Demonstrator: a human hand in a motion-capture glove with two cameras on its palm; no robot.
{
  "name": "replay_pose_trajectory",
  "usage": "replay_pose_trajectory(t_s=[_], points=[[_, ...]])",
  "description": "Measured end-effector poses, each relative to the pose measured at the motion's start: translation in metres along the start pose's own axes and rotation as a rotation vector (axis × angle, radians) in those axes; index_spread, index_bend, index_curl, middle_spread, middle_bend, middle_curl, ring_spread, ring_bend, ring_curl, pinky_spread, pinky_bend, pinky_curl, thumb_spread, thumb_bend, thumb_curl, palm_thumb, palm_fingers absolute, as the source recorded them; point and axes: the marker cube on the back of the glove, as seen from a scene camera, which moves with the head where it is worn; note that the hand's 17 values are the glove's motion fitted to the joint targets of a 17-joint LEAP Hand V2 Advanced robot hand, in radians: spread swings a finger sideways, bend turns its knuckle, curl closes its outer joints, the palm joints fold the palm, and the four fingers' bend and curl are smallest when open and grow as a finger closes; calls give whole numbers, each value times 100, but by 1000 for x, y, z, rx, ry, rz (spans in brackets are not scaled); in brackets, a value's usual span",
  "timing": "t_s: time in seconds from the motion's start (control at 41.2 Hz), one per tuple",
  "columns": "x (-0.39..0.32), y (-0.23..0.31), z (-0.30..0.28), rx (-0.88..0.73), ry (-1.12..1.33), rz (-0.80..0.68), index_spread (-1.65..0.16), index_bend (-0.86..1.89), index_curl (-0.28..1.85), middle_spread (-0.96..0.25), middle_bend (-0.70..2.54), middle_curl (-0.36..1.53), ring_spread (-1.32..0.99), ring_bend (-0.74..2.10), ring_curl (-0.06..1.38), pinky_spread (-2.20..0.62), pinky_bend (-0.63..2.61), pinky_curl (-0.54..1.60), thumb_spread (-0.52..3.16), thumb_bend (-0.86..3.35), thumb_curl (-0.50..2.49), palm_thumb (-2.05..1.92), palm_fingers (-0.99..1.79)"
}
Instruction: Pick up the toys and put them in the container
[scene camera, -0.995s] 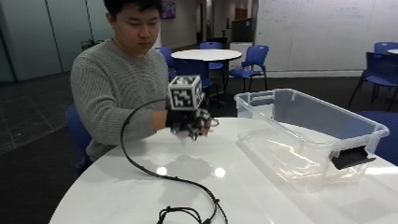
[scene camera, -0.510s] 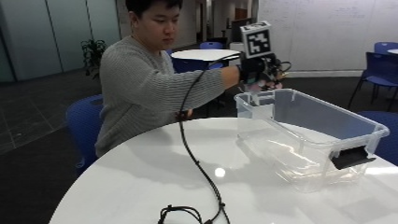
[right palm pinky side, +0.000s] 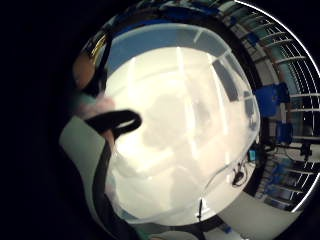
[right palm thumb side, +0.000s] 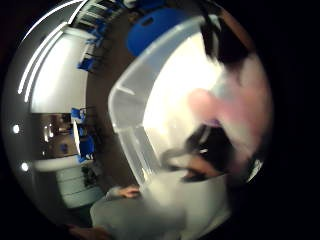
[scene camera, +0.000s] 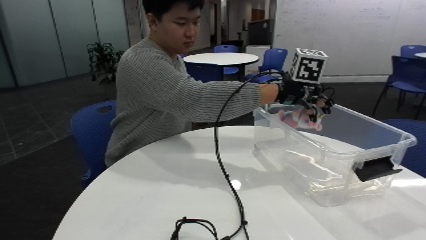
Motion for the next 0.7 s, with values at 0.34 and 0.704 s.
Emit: replay_pose_trajectory(t_s=[0.34,0.704], points=[[7,69,2,0,-71,-83,-37,18,60,-17,18,46,-18,48,38,-9,125,46,111,-4,73,2,-21],[138,225,-34,154,-223,31,-38,17,53,-15,15,39,-10,31,33,2,101,36,130,-3,52,-4,-13]])
